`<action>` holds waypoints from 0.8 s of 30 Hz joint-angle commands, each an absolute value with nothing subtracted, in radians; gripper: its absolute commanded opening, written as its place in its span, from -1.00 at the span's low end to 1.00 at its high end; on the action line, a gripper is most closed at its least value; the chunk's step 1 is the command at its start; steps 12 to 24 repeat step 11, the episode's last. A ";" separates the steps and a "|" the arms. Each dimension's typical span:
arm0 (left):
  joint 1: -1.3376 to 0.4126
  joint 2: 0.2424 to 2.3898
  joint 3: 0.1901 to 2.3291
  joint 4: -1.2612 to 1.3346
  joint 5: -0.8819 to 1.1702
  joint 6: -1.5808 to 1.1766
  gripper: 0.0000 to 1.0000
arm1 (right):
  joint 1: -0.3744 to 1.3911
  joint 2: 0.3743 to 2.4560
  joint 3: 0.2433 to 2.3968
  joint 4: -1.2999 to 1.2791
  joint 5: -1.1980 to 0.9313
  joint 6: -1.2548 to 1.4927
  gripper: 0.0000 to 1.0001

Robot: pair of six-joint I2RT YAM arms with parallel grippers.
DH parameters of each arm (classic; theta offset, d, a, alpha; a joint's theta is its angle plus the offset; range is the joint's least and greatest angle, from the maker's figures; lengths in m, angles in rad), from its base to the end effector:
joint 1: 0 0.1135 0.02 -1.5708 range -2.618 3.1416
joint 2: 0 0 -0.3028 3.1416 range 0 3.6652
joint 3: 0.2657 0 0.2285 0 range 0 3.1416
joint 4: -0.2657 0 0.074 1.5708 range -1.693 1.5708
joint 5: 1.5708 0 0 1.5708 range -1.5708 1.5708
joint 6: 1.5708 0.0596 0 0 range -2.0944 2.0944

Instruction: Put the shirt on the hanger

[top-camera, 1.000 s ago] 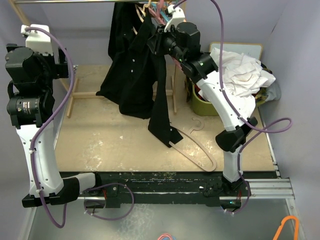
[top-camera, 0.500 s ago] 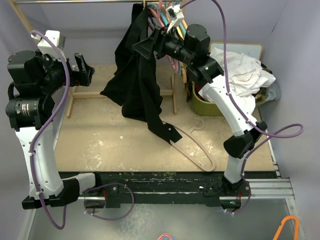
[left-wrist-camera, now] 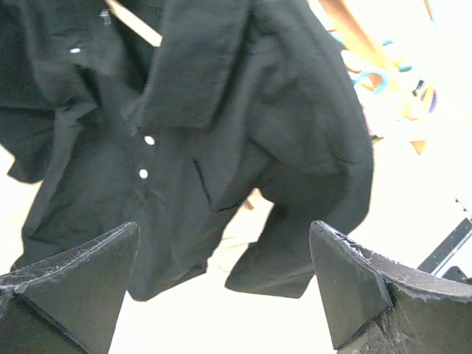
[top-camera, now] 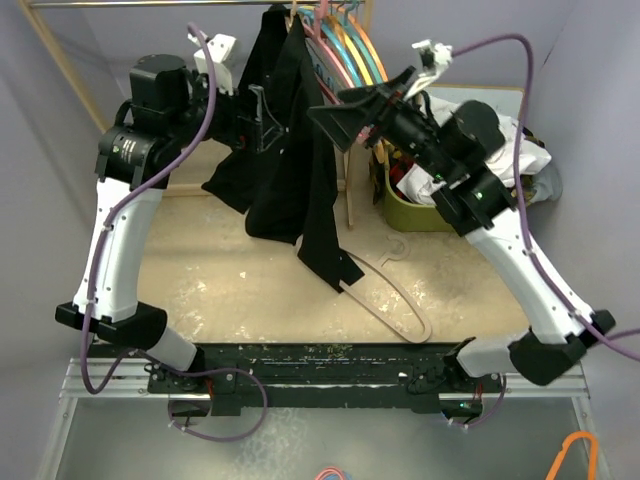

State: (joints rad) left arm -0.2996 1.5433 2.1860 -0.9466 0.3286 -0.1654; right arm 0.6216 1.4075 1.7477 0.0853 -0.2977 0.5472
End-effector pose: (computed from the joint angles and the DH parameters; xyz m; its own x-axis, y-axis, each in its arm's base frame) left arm 0.2586 -0.1000 0.5573 -0.3764 -0.0468 -0.9253 0.5187 0.8169 -0.2524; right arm 0.2157 0.1760 0.5965 -0.1161 0.5287 -0.8408 -0.8355 0.4058 0.3705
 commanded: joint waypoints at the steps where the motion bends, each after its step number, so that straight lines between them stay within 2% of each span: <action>1: -0.359 1.523 2.267 -0.907 0.269 -0.184 0.98 | 0.624 1.273 1.607 0.212 -0.162 0.480 1.00; 6: -0.359 1.438 2.153 -0.870 0.144 -0.176 0.98 | 0.624 1.152 1.524 0.077 0.162 0.445 1.00; 8: -0.357 1.383 2.069 -0.818 0.086 -0.151 0.98 | 0.624 1.120 1.500 0.028 0.217 0.446 1.00; 10: -0.357 1.355 2.036 -0.825 0.069 -0.130 0.98 | 0.624 1.084 1.457 0.042 0.224 0.437 1.00; 11: -0.355 1.343 2.023 -0.816 -0.006 -0.149 0.98 | 0.624 1.066 1.435 0.056 0.238 0.429 1.00; 24: -0.355 1.343 2.023 -0.816 -0.006 -0.149 0.98 | 0.624 1.066 1.435 0.056 0.238 0.429 1.00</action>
